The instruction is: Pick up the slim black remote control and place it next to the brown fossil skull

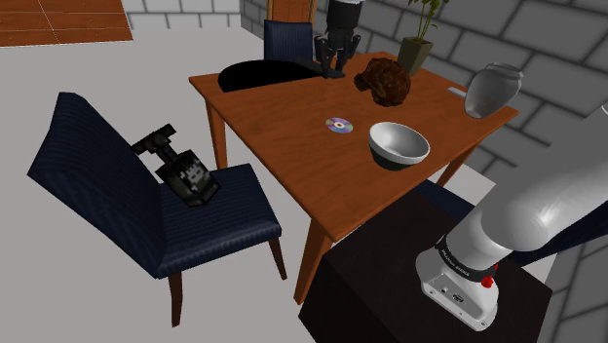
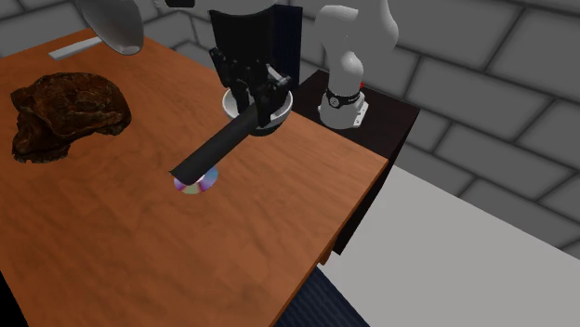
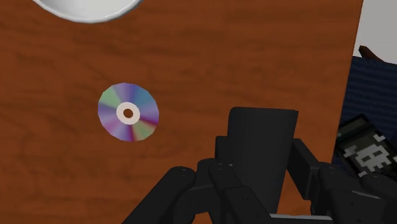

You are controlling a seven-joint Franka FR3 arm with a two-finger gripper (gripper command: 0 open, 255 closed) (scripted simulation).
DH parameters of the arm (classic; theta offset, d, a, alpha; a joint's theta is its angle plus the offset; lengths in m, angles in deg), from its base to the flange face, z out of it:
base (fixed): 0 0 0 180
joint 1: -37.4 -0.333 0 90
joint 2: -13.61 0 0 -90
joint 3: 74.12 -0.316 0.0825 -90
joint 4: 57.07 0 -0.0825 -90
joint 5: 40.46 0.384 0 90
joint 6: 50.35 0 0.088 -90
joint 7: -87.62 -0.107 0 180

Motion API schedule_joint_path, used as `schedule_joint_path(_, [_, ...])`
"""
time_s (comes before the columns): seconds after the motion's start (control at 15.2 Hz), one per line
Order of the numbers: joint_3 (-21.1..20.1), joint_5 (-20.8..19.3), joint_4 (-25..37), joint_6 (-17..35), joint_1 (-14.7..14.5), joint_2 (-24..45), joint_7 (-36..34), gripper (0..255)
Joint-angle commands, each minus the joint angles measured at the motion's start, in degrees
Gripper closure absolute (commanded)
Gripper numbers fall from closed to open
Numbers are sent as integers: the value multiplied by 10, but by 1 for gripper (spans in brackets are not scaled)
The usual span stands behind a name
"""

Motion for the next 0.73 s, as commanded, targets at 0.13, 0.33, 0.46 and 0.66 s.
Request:
schedule_joint_path(0.13, [23,-2,-8,-2,18,-11,41,255])
schedule_joint_path(0.33, [47,-5,-14,0,36,-15,82,255])
schedule_joint_path(0.46, [63,-8,-14,2,48,-16,109,255])
schedule_joint_path(0.66, [87,-11,-10,3,66,-12,151,255])
